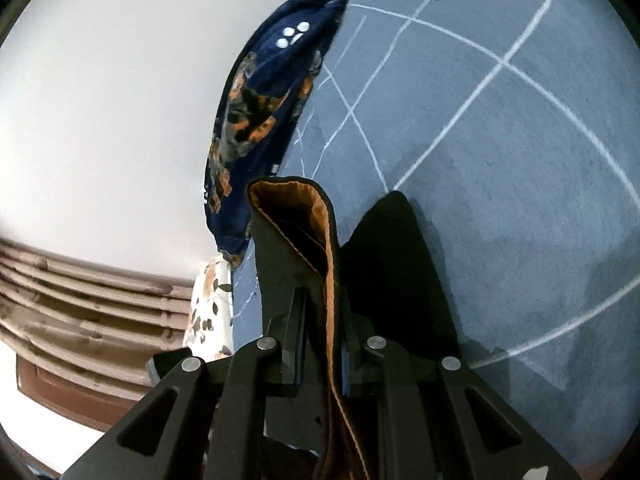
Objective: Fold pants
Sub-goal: 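Fold the waistband over the pants with the right gripper while the left gripper holds the pants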
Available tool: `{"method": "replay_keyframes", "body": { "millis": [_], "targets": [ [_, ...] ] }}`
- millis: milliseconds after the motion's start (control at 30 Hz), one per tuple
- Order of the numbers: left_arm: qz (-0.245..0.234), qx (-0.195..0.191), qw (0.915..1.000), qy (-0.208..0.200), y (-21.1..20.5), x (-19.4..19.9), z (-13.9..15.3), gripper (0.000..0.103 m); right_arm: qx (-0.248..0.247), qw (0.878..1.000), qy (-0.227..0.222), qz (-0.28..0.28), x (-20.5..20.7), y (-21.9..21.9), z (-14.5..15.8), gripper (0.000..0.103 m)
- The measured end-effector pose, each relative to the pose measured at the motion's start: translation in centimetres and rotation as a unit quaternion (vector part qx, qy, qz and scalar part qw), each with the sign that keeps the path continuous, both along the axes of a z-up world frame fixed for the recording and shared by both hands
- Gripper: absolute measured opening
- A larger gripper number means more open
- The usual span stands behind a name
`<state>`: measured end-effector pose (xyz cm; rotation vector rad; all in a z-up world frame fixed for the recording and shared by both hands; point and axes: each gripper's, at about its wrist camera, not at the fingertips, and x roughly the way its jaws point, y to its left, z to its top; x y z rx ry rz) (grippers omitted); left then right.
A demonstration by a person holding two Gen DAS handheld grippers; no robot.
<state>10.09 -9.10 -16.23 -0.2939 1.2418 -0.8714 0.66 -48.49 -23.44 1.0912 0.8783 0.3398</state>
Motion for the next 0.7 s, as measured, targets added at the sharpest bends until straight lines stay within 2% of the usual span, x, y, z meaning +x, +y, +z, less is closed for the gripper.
{"method": "replay_keyframes", "body": {
  "millis": [133, 267, 367, 500, 700],
  "targets": [
    [-0.002, 0.003, 0.9999, 0.016, -0.8, 0.8, -2.1, 0.062, -0.034, 0.999, 0.028, -0.024, -0.6, -2.2, -1.2, 0.018],
    [0.002, -0.012, 0.9999, 0.007, -0.7, 0.9, -2.2, 0.065, -0.025, 0.996, 0.008, -0.080, -3.6, -5.1, 0.4, 0.020],
    [0.000, -0.015, 0.9999, 0.004, -0.6, 0.7, -2.2, 0.067, 0.041, 0.997, -0.019, -0.059, -6.6, -4.6, 1.4, 0.023],
    [0.008, -0.021, 0.9997, 0.010, -0.5, 0.8, -2.4, 0.067, 0.051, 0.998, 0.007, -0.034, -9.6, -2.4, 0.9, 0.026],
    [0.006, -0.015, 0.9998, 0.008, -0.6, 0.8, -2.2, 0.068, 0.073, 0.996, 0.026, -0.046, -10.0, -2.0, -0.7, 0.031]
  ]
}}
